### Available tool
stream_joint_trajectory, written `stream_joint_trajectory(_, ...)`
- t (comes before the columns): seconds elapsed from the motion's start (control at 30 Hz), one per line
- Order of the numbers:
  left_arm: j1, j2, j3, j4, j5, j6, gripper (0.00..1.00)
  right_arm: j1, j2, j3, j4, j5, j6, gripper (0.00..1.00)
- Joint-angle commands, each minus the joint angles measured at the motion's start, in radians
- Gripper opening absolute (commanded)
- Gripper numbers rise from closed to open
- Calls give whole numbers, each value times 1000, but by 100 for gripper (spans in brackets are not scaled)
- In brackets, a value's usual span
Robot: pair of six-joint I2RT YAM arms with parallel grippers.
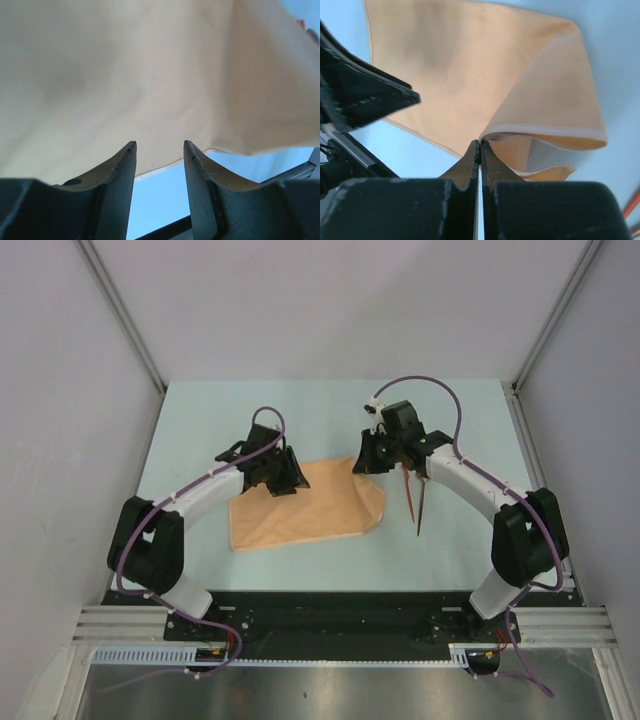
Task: Fold the napkin into a case and place the utensils inside
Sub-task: Fold the rectangle-folded napkin at the center of the board.
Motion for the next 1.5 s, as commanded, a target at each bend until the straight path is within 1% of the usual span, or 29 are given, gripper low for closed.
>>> stream_joint_trajectory(0.0,22,-64,22,-49,33,126,47,-27,41,44,-9,55,3,0)
stream_joint_trajectory(0.07,26,-96,13,-51,40,136,48,-33,55,50,-14,53,-18,0)
stream_joint_trajectory(0.17,31,-124,7,-60,31,144,47,-8,69,78,-14,53,-23,0)
stream_joint_trajectory(0.33,78,-159,-38,-77,46,133,47,62,110,128,-1,44,-6,0)
stream_joint_trajectory(0.43,127,-212,-85,-88,10,130,47,117,155,193,0,41,6,0)
stream_joint_trajectory(0.53,208,-266,-123,-128,-32,106,47,157,218,253,-1,27,43,0)
stream_joint_trajectory(0.57,256,-277,-148,-134,-36,97,47,185,239,297,-6,33,52,0)
stream_joint_trajectory(0.7,370,-380,-229,-123,-13,72,47,252,331,403,19,-6,128,0)
stream_joint_trajectory(0.8,429,-400,-246,-138,5,104,48,294,420,501,26,-25,164,0)
stream_joint_trajectory(0.93,463,-401,-245,-166,13,141,48,331,498,576,58,-48,234,0)
stream_joint_trajectory(0.97,495,-403,-246,-168,16,144,48,334,526,586,66,-65,247,0)
stream_joint_trajectory(1.07,521,-410,-251,-166,28,155,48,344,564,599,120,-89,294,0)
stream_joint_trajectory(1.23,538,-423,-257,-171,33,173,48,349,627,659,137,-126,327,0)
stream_joint_trajectory(1.47,552,-429,-297,-165,17,166,48,367,667,687,192,-169,383,0)
